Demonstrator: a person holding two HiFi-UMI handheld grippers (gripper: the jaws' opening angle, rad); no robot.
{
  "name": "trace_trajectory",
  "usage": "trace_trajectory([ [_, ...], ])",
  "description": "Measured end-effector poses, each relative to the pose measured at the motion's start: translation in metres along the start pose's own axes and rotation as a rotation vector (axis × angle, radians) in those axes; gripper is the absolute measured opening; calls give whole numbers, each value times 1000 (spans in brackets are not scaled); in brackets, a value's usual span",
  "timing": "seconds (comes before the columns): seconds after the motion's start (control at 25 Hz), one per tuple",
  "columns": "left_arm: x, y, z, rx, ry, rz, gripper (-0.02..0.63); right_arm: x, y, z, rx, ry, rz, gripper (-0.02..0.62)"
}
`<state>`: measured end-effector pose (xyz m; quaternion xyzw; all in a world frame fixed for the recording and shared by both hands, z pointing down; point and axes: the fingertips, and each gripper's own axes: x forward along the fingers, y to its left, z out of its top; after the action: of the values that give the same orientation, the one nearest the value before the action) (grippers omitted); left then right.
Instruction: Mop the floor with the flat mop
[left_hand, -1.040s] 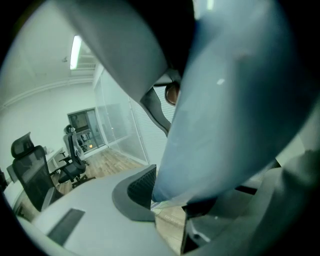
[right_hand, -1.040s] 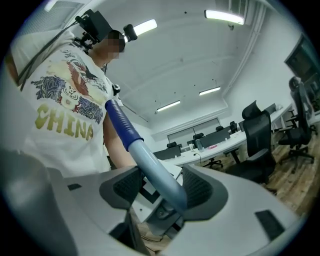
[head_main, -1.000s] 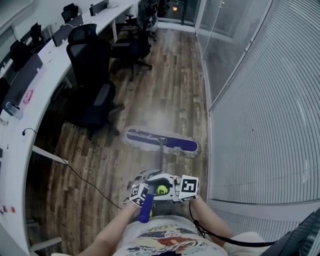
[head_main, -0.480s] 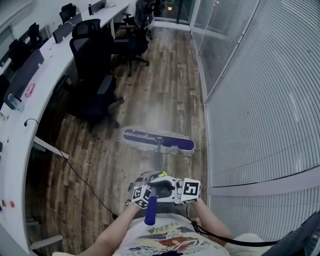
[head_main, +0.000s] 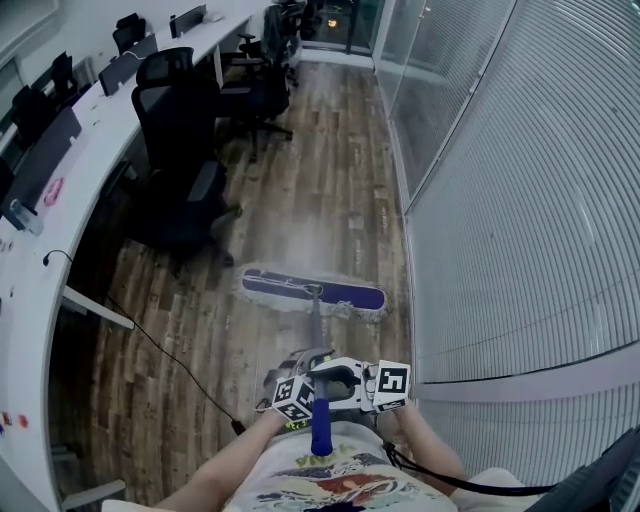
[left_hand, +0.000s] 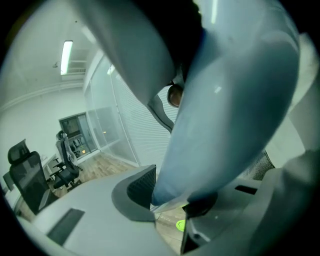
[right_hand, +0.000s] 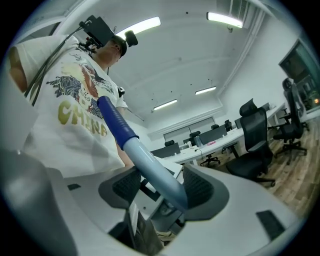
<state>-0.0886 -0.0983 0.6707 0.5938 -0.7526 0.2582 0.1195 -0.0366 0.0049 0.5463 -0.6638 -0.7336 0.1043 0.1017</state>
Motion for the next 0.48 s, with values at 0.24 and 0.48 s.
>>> trace_trajectory([
  [0.24,39,57,7,-1,-4,-8,64,-21,-63,23,6,-27,1,250],
  [0.48,106,158,23,-18,23,5,66,-59,-173,60,-6,-48,-6,250],
])
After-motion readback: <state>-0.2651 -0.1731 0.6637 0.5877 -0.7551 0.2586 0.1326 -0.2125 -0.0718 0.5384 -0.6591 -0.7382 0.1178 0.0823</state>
